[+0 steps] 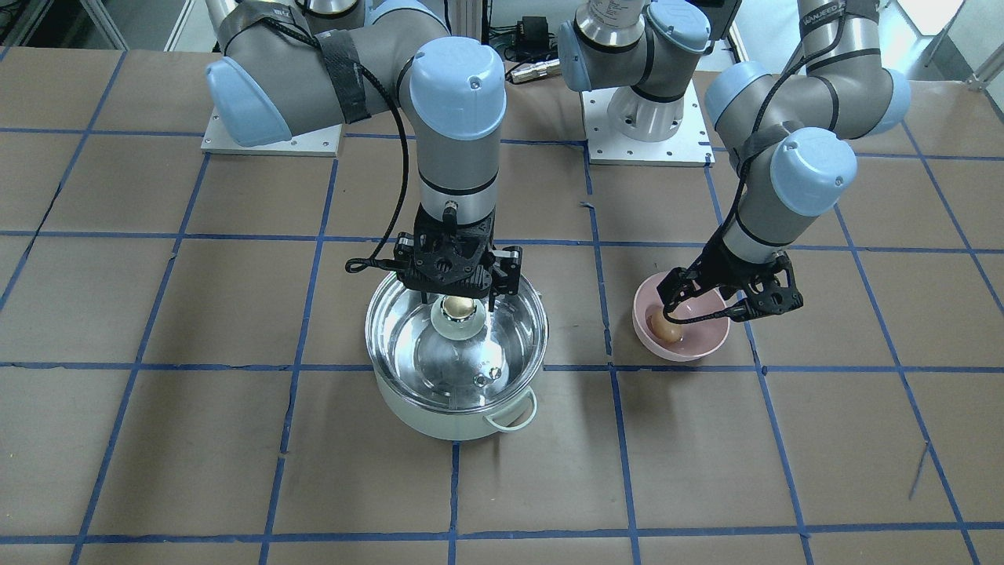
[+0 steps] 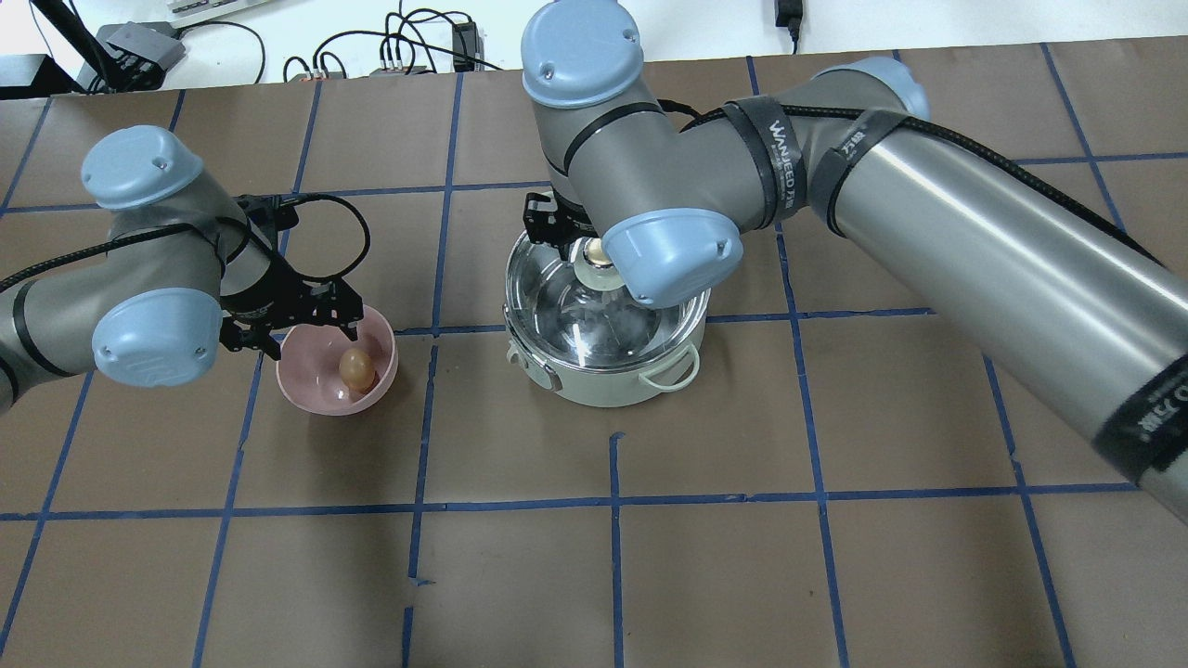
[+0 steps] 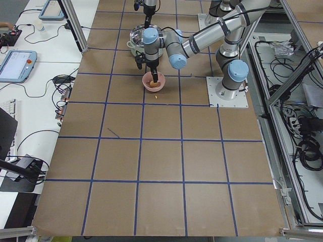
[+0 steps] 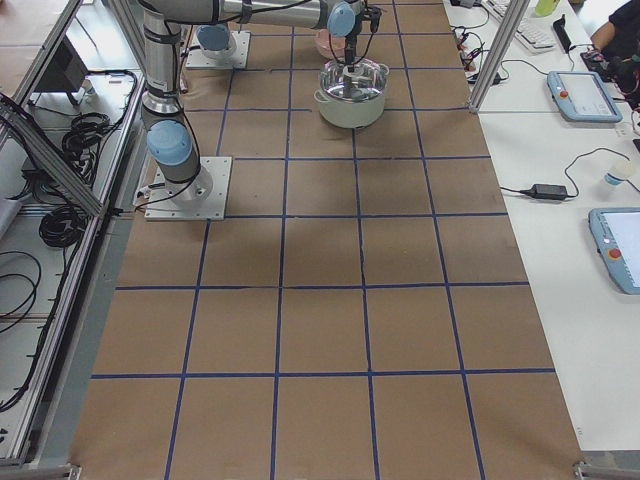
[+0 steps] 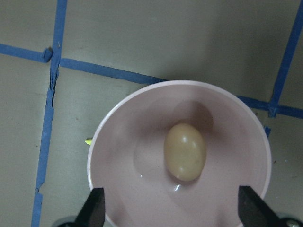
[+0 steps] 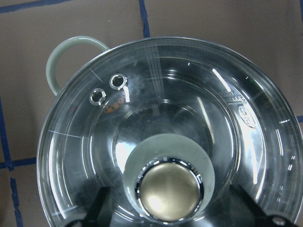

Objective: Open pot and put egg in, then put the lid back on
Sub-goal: 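Grasp the brass lid knob with the right gripper while the left lowers over the egg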

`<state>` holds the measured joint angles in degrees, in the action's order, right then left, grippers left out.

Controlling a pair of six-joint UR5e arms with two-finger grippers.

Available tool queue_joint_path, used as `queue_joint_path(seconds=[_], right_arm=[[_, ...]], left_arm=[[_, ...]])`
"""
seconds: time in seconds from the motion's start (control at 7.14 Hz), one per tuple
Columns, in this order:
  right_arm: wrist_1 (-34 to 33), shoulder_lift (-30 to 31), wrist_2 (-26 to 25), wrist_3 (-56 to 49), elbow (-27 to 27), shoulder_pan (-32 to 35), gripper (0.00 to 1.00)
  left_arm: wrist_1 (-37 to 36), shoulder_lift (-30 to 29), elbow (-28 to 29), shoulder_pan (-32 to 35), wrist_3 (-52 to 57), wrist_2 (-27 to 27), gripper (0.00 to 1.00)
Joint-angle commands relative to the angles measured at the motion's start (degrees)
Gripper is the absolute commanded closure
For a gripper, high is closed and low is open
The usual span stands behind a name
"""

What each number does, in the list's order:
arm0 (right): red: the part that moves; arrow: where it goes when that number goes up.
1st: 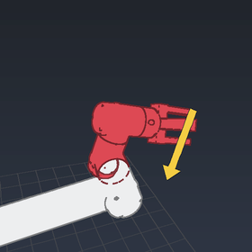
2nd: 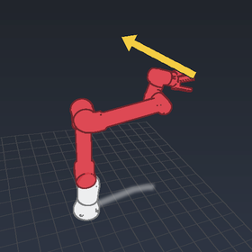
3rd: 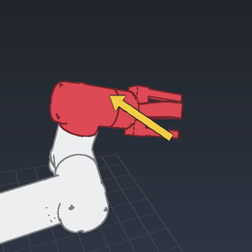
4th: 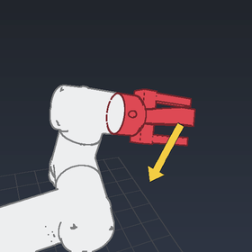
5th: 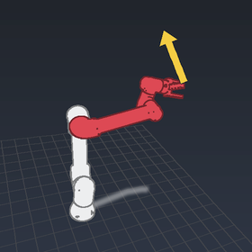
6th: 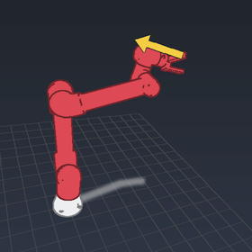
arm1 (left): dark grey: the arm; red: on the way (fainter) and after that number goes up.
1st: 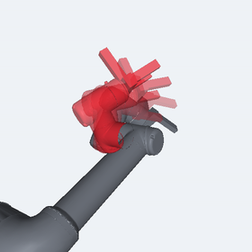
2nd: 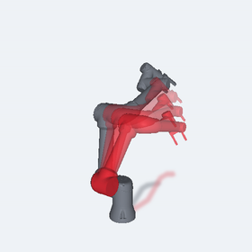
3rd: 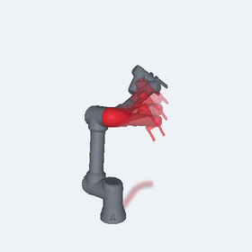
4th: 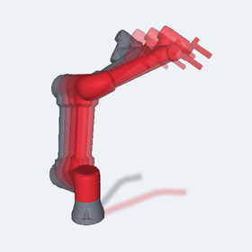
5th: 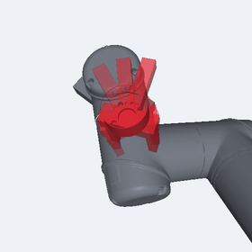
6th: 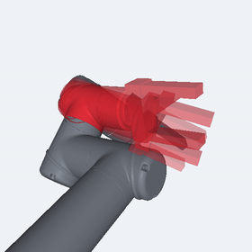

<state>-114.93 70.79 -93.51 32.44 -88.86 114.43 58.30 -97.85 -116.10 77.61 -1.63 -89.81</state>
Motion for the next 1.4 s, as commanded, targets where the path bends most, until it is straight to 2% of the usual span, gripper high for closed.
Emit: queue_joint_path(seconds=[0.0,0.28,0.98,1.12,1.26], right_arm=[[-0.99,-0.03,0.08,0.00,-0.79,0.00,0.29],[-2.22,-0.21,0.00,-1.14,-0.53,0.00,0.37],[-3.28,-0.47,0.00,-1.67,-0.44,-0.44,0.37],[-3.28,-0.47,0.00,-1.67,-0.53,-0.44,0.40],[-3.28,-0.47,0.00,-1.76,-0.44,-0.44,0.49]], left_arm=[[-5.01,-2.50,-2.63,-0.01,-1.54,0.59,0.05],[-5.65,-2.78,-2.99,0.08,-1.88,0.60,0.05],[-6.53,-3.48,-3.35,-0.01,-3.12,0.16,0.05],[-6.62,-3.75,-3.35,0.08,-3.03,0.24,0.05],[-6.62,-4.18,-3.43,-0.01,-3.03,0.24,0.05]])
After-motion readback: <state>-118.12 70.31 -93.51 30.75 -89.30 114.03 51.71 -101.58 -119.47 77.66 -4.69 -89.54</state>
